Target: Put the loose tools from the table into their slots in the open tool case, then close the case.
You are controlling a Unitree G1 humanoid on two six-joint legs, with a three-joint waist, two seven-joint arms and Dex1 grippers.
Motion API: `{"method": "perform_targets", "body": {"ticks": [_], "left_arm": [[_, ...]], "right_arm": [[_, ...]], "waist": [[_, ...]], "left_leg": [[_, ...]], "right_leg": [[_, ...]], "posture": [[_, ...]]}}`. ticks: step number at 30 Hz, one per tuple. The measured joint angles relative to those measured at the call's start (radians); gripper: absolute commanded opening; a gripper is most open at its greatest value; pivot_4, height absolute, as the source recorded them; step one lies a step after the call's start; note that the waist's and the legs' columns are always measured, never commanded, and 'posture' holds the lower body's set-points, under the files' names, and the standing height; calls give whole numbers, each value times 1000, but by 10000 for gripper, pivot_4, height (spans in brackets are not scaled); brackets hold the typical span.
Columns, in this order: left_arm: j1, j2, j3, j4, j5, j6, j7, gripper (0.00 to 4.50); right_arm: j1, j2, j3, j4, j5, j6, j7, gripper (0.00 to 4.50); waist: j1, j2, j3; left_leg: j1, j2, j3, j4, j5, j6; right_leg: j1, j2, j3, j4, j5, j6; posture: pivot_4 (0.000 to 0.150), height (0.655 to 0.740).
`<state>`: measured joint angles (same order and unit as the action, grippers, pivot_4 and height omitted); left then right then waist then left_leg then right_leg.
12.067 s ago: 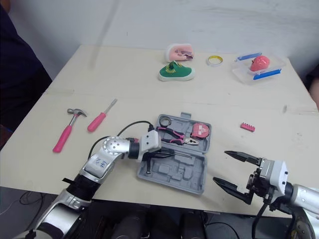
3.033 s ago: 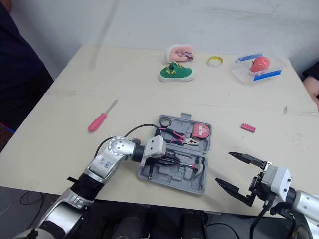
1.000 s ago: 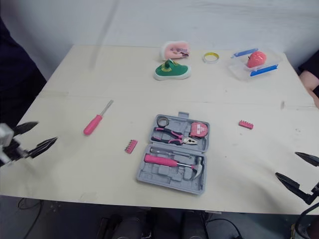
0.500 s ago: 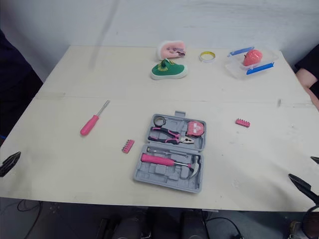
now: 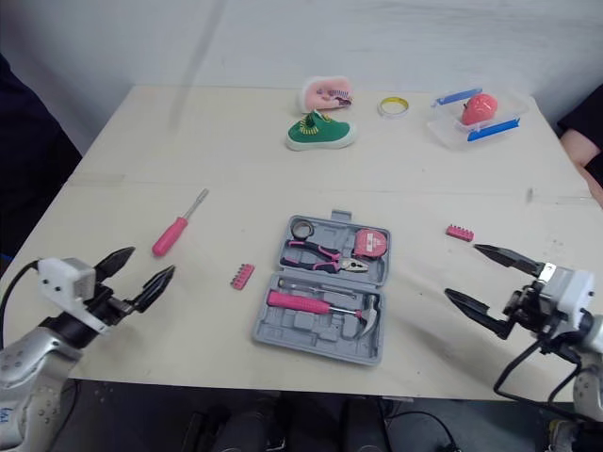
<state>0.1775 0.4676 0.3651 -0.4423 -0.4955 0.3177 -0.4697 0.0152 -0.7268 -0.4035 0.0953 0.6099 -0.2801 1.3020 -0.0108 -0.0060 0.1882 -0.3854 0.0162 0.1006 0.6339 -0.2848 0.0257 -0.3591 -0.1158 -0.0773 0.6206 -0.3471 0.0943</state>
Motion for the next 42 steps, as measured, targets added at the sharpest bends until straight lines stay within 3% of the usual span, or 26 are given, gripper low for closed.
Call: {"method": "perform_targets", "body": {"ticks": [8,14,22,40,42], "left_arm": [[28,-81,-226,-135,116,146,171,44511],[20,-119,-372,-104,251,163,238,44511],[-16,-178,-376,-36,294,142,272,44511],[-153,-192,-407,89,329,143,227,44511],[-153,-195,-412,93,338,143,227,39056]], "right_arm": [[0,31,75,-105,5,68,-4,45000],[-11,31,102,-158,2,105,-25,45000],[18,31,107,-290,-4,184,-132,45000],[42,50,107,-249,-17,152,-114,45000],[46,50,107,-250,-17,151,-115,45000]], "waist": [[12,0,0],[13,0,0],[19,0,0],[37,3,-3],[38,4,-4]], "left_leg": [[0,0,0,2,0,0],[-1,0,0,2,0,1],[-1,0,-1,2,0,1],[0,0,-1,4,1,2],[0,0,-1,4,1,2]], "right_leg": [[0,1,0,0,0,0],[0,1,0,0,0,0],[0,1,0,0,0,0],[2,1,-1,1,0,0],[2,1,-1,1,0,0]], "posture": [[1500,7400],[1500,7400],[1500,7400],[1500,7400],[1500,7400]]}}
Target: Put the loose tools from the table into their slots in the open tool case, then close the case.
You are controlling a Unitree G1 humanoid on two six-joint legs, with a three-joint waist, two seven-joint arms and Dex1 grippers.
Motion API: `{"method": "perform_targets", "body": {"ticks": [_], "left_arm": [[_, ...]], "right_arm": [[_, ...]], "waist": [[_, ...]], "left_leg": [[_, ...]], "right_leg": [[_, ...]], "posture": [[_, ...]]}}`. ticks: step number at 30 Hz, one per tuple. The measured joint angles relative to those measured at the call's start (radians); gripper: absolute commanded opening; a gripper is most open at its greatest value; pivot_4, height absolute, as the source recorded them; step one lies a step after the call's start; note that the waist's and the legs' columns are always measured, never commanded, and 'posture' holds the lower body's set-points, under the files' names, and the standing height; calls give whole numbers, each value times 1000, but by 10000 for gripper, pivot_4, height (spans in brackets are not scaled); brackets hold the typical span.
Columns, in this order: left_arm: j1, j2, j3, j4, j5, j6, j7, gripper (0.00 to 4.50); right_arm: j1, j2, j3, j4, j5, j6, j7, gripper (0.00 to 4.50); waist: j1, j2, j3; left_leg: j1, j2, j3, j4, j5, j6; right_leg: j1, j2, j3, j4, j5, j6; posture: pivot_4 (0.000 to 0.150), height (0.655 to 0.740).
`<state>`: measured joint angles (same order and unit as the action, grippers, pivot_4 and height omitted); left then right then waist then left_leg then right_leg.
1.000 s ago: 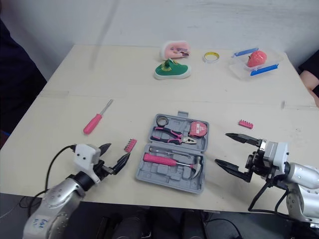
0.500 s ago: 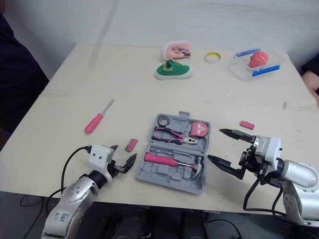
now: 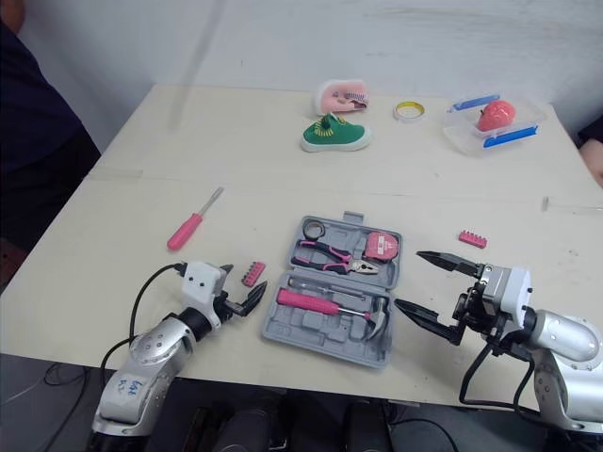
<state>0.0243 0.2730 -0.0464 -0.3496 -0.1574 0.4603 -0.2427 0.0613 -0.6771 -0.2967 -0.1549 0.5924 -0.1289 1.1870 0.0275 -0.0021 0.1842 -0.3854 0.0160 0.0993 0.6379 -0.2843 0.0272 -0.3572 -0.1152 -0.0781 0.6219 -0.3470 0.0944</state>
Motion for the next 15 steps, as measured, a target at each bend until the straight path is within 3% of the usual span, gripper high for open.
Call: {"method": "perform_targets", "body": {"ticks": [2,7,8,15], "left_arm": [[-1,0,0,4,5,2,0,32119],[4,-8,0,4,7,6,0,9029],[6,-10,0,4,6,7,0,6474],[7,-8,6,10,5,-13,-18,6483]], "right_arm": [[6,0,0,-1,0,0,-2,45000],[15,0,0,-6,-1,0,-13,45000],[15,0,0,-9,-1,0,-15,45000],[16,0,0,-33,-1,4,-33,45000]], "waist": [[0,1,-1],[0,2,-2],[0,2,-2],[-1,2,-3]], "left_leg": [[0,0,0,0,0,0],[0,0,0,0,0,0],[0,0,0,0,0,0],[0,0,0,0,0,0]], "right_leg": [[0,0,0,0,0,0],[0,0,0,0,0,0],[0,0,0,0,0,0],[0,0,0,0,0,0]], "posture": [[1500,7400],[1500,7400],[1500,7400],[1500,7400]]}}
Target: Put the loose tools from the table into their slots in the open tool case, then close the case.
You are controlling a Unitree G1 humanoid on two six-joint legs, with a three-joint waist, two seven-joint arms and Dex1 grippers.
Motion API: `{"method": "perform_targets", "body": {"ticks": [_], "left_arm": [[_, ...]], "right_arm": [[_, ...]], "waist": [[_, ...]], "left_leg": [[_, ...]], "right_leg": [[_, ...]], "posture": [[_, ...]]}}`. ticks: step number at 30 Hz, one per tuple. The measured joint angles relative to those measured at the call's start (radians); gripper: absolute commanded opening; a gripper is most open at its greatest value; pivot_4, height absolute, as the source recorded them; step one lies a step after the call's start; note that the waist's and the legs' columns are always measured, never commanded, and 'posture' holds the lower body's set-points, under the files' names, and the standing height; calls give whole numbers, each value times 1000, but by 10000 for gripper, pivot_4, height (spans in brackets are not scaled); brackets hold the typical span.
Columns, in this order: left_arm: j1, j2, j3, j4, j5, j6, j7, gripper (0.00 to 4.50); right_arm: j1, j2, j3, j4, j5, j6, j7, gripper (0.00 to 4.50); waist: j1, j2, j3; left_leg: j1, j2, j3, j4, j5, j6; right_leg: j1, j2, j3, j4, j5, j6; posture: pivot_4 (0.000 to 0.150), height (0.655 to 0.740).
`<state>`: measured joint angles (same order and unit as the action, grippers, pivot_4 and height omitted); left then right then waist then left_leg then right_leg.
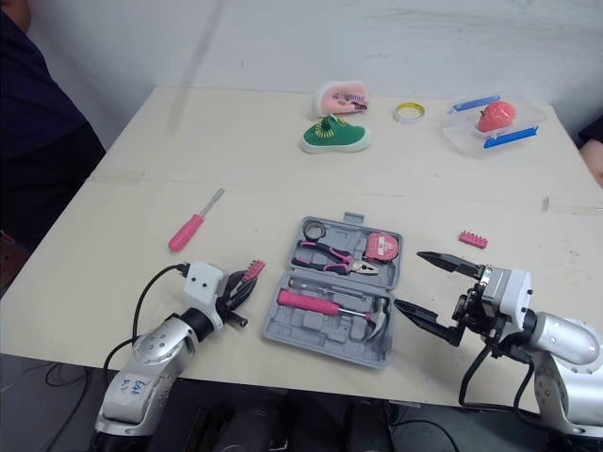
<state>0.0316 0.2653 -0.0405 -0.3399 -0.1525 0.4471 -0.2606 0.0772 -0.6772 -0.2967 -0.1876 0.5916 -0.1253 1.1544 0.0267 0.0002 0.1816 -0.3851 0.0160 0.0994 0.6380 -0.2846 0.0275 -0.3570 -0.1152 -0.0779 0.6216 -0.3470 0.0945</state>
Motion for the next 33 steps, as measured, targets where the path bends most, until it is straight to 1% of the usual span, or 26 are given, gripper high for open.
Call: {"method": "perform_targets", "body": {"ticks": [5,7,10,12,14,15,16,20,24,28,31,33], "left_arm": [[1,28,31,41,-29,-90,-82,6484],[-10,100,65,57,-80,-136,-188,6484],[-77,240,143,75,-167,-194,-377,6484],[-119,309,157,74,-212,-219,-489,6484],[-158,361,149,75,-249,-220,-593,6484],[-167,371,147,74,-257,-220,-614,6483],[-194,402,123,80,-270,-214,-676,6484],[-290,495,16,78,-265,-185,-831,6484],[-363,532,-92,77,-216,-152,-904,6484],[-426,557,-195,65,-112,-105,-912,6484],[-450,553,-243,32,-75,-36,-895,6484],[-463,546,-261,21,-57,-26,-887,6484]], "right_arm": [[7,-1,0,-13,0,11,-13,45000],[15,-4,0,-21,-1,19,-16,45000],[34,-30,-4,-48,1,39,-11,45000],[44,-46,-5,-61,2,53,-7,45000],[47,-56,-5,-71,4,67,1,45000],[47,-57,-5,-74,4,69,2,45000],[47,-58,-5,-81,7,78,3,45000],[43,-59,-5,-88,9,91,1,45000],[36,-59,-1,-89,9,106,2,45000],[31,-58,6,-90,9,107,1,45000],[44,-54,8,-92,7,105,-1,45000],[49,-49,10,-92,3,104,-1,45000]], "waist": [[-2,-1,1],[-4,-4,2],[-5,-3,2],[-3,-3,2],[-5,-3,2],[-5,-3,2],[-5,-4,2],[-6,-4,2],[-6,-4,3],[-8,-4,3],[-6,-5,3],[-6,-5,3]], "left_leg": [[-1,0,0,0,0,0],[-2,1,0,0,1,-1],[-2,1,0,0,0,-1],[-2,0,0,0,0,-1],[-2,0,0,0,0,-1],[-2,0,0,0,0,-1],[-2,0,0,0,0,-1],[-2,0,0,0,1,-2],[-2,0,0,0,0,-1],[-2,0,1,0,1,-1],[-2,0,0,0,1,-1],[-2,0,1,0,1,0]], "right_leg": [[-1,0,0,0,0,0],[-3,1,-1,1,0,0],[-2,1,0,0,0,0],[-2,0,0,0,0,0],[-2,0,0,-1,0,0],[-2,0,0,-1,0,0],[-2,0,0,-1,0,0],[-2,1,0,0,0,0],[-2,1,0,0,0,0],[-2,2,0,0,0,0],[-2,2,0,0,0,0],[-2,1,0,0,0,0]], "posture": [[1500,7400],[1500,7400],[1500,7400],[1500,7400],[1500,7400],[1500,7400],[1500,7400],[1500,7400],[1500,7400],[1500,7400],[1500,7400],[1500,7400]]}}
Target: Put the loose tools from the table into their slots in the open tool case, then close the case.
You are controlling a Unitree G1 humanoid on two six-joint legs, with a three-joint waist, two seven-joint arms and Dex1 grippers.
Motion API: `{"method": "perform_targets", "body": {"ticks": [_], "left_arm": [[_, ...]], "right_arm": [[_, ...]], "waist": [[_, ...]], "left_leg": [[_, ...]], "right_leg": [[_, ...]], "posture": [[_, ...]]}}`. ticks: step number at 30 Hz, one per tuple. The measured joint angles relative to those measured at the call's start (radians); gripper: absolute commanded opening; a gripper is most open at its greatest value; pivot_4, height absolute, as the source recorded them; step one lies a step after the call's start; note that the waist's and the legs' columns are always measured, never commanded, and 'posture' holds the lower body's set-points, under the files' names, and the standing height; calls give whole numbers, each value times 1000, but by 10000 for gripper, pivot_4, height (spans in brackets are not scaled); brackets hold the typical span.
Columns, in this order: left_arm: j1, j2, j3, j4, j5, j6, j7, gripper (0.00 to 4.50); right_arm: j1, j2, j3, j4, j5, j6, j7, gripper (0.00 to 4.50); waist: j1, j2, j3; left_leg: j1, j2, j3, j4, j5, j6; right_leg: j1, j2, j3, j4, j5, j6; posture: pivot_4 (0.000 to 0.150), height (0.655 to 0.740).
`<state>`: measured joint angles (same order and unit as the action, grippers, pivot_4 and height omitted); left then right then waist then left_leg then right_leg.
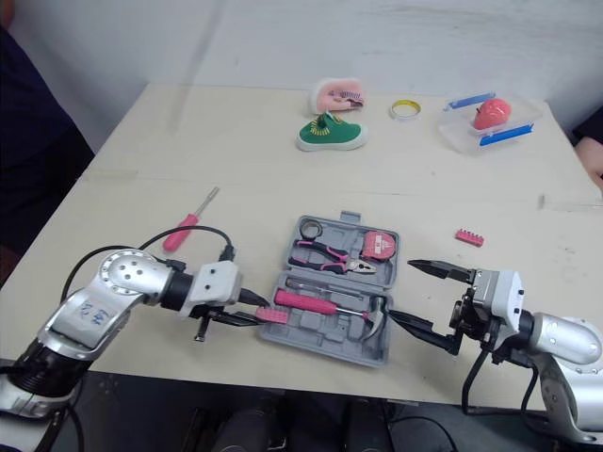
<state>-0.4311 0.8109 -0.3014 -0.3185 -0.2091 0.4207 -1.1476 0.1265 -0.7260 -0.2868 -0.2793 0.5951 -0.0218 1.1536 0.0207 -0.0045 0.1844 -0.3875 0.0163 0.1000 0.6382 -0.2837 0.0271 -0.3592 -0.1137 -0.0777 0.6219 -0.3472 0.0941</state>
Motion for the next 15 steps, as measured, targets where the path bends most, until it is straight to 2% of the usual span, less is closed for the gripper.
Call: {"method": "perform_targets", "body": {"ticks": [5,15], "left_arm": [[-21,-18,-68,-2,84,3,23,6484],[-38,-76,-99,12,158,-6,63,6484]], "right_arm": [[10,14,3,0,-7,-19,4,45000],[57,31,4,6,-16,-57,41,45000]], "waist": [[2,0,0],[3,0,0]], "left_leg": [[0,0,0,1,0,0],[-1,0,-1,6,-1,1]], "right_leg": [[0,0,0,0,0,0],[1,0,0,2,0,0]], "posture": [[1500,7400],[1500,7400]]}}
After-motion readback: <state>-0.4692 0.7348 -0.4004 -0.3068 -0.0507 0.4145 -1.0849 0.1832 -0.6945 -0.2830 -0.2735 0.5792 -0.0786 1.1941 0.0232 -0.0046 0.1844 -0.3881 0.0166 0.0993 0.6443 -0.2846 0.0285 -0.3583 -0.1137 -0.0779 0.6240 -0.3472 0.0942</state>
